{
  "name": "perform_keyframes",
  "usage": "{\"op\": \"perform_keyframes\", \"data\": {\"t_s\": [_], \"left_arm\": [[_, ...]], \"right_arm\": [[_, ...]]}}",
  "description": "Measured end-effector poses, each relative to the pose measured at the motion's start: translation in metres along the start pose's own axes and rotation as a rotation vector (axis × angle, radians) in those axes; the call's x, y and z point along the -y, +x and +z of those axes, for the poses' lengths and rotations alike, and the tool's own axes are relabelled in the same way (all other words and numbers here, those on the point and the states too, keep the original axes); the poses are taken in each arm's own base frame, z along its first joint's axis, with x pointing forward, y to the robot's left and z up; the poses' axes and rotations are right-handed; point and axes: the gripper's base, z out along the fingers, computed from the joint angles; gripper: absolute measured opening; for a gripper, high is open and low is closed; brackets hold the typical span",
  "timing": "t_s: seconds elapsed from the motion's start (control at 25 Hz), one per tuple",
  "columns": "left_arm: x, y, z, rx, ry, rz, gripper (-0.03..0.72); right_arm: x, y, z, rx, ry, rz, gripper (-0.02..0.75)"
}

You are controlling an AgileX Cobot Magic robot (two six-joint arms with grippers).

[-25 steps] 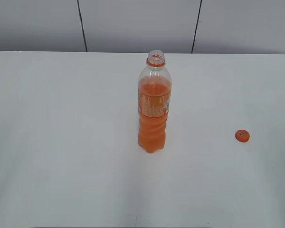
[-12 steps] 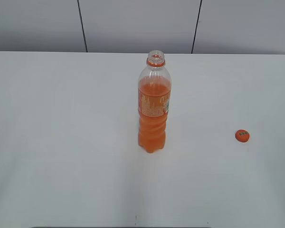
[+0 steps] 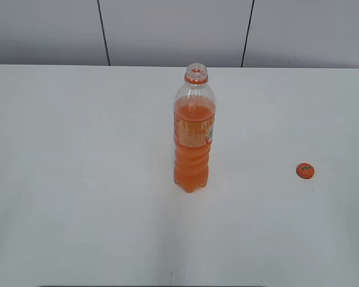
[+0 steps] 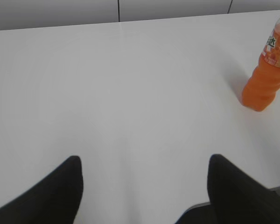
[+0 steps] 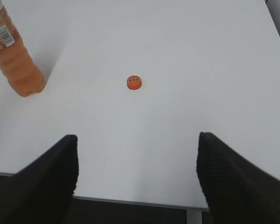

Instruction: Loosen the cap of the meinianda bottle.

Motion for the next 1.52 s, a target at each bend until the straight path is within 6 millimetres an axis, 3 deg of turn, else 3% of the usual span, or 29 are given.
{"op": "perform_keyframes", "data": {"t_s": [0.84,1.52], "left_arm": [[0.0002,-0.0001,0.0,0.001,-0.001,-0.003,0.507],[0.0029,-0.0001,0.0001,0.007,-0.198,-0.1,0.507]], "right_arm": [[0.0,0.0001,0.0001,0.001,0.0,0.0,0.589],[-0.0005,-0.0001,0.0003,0.001,0.062,0.033,0.588]]}}
